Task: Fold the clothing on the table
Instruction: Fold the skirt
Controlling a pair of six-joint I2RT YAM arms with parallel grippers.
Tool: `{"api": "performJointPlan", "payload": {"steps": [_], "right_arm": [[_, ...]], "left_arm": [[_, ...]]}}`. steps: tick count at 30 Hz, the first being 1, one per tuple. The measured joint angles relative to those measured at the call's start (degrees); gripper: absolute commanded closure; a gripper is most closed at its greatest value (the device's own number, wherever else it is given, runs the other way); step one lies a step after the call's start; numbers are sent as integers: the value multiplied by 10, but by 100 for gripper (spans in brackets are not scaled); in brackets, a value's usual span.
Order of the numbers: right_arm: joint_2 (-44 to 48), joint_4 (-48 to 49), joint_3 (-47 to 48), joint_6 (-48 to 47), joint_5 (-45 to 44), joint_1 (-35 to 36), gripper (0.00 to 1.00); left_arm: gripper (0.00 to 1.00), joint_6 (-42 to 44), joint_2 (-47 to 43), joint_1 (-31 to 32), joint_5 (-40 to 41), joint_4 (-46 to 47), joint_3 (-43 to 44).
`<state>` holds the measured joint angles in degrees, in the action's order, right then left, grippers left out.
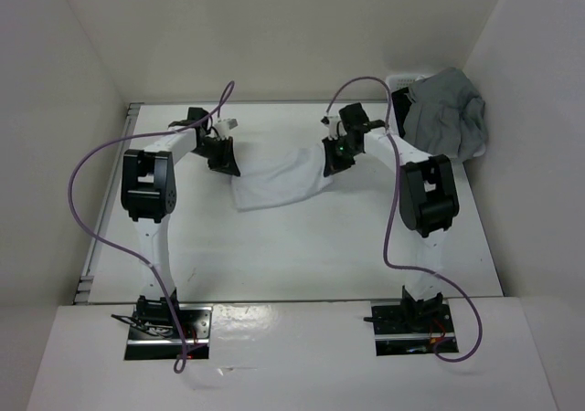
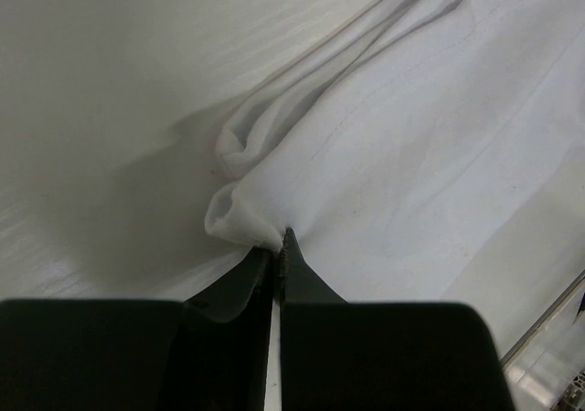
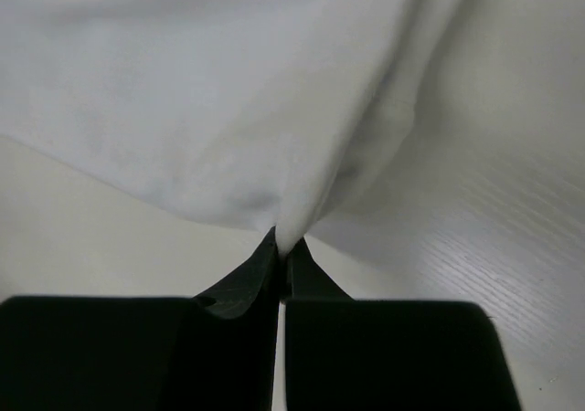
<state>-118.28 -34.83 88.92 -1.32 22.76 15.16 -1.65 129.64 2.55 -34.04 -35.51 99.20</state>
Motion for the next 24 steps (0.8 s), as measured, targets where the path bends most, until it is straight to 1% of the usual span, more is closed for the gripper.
{"api": "performJointPlan", "payload": {"steps": [6,11,17,24], "right_arm": [[50,-19,101,0,-48,95,100],[64,-20,133,-7,-100,183,100],[23,-28,139,-22,-149,273,100],[-22,-33,140,-35,-206,335,100]], "left_arm": [[100,0,-2,-3,-3,2,-6],[100,0,-2,-3,-4,2,-6],[100,0,-5,-3,-5,4,-11],[100,0,-5,-7,-11,4,-14]]}}
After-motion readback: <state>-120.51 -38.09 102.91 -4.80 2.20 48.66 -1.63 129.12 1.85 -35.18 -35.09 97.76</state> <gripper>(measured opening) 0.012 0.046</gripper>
